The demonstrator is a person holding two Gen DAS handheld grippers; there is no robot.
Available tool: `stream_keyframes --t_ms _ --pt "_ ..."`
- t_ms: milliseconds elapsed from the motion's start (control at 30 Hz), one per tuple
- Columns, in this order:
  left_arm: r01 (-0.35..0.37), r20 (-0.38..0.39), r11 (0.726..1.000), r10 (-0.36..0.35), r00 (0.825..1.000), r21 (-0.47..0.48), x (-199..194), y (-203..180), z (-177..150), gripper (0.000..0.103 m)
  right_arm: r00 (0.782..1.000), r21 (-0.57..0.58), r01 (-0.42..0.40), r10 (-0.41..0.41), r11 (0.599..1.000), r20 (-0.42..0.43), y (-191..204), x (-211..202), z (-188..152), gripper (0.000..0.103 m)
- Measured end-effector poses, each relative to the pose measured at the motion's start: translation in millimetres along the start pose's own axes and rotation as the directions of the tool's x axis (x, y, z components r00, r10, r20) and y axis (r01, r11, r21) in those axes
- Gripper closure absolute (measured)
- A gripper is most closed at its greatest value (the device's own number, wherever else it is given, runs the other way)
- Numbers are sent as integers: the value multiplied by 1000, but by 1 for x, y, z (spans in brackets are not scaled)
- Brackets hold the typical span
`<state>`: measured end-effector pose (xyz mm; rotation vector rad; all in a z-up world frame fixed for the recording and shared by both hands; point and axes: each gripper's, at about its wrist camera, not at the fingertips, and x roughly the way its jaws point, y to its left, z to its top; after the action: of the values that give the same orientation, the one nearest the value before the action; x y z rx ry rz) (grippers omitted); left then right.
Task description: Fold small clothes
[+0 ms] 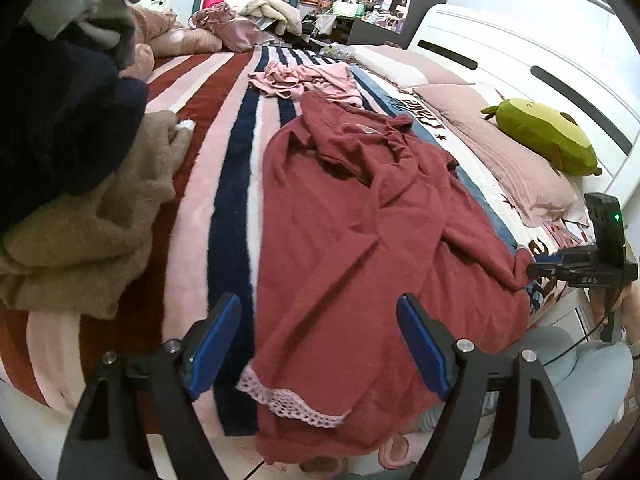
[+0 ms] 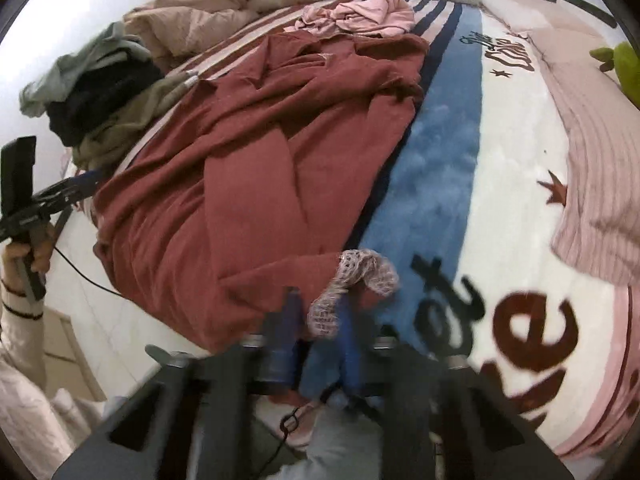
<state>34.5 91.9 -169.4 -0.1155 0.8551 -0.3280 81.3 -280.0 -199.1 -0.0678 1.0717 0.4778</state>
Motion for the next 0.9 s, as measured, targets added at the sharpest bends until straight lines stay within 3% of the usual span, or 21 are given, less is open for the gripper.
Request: stream_keyframes --t_ms 100,167,333,433,500,567,733,833,900 --pt "6 -4 1000 -6 1000 -2 -1 -4 -1 26 999 -40 34 -33 999 15 12 -9 -12 100" --pt "-2 -11 1000 2 1000 2 1 -4 -3 26 1000 -28 13 -12 1000 15 18 -13 -22 101" --pt "-46 -22 999 46 999 -12 8 5 -7 26 998 -41 -2 0 999 -61 28 -9 -41 100" --pt "-78 -43 997 77 996 -29 11 13 -10 26 996 -57 -91 91 994 2 35 -32 -31 97" --pt "-59 -40 998 57 998 -37 8 17 -12 25 993 -78 -100 105 992 55 38 -49 -23 87" --pt "-48 -35 998 46 998 -40 6 20 -10 25 988 -76 -59 69 995 137 38 -72 -10 67" --pt "-59 -38 998 59 998 -7 13 18 -5 22 976 15 -29 26 999 218 16 -83 12 55" --pt "-15 -55 1000 14 998 -13 23 16 -3 22 985 75 -33 20 997 169 3 -61 13 55" --pt "-38 -84 999 36 996 -18 32 16 -4 22 995 96 -61 53 994 87 -5 -32 10 55"
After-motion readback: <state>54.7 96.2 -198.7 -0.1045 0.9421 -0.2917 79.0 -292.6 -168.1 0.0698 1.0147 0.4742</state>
